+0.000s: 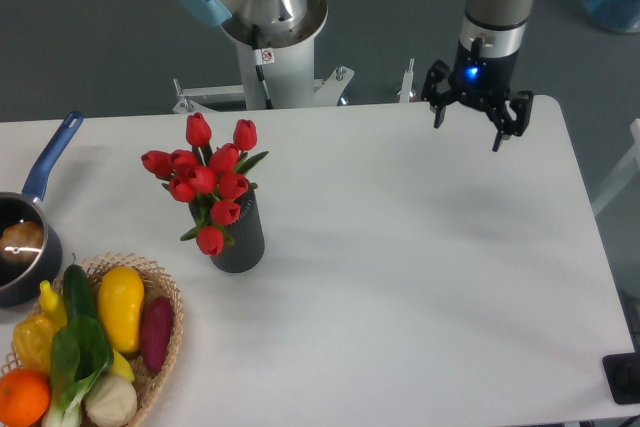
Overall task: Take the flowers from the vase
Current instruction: 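Move the open gripper toward the red tulip stems above the black vase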
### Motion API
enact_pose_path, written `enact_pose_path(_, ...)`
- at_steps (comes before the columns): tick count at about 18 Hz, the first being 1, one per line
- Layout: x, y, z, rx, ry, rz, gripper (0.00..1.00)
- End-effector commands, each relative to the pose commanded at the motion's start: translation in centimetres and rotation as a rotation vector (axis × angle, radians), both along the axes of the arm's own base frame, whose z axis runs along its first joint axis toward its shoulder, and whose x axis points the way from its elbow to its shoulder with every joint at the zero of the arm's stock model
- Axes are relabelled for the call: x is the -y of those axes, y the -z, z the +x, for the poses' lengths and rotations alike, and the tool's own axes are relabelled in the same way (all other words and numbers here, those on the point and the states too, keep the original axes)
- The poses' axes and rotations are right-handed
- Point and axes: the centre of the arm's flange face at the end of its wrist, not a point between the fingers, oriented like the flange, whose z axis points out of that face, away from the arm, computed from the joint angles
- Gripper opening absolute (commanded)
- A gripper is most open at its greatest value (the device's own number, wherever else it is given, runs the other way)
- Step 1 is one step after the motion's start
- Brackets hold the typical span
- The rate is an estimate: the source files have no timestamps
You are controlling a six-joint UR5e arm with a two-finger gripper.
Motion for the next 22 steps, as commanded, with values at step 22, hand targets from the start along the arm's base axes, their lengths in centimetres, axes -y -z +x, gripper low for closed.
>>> enact_pose_path(22,-3.0,6.7,8.1,0.173,0.092,0.054,1.00)
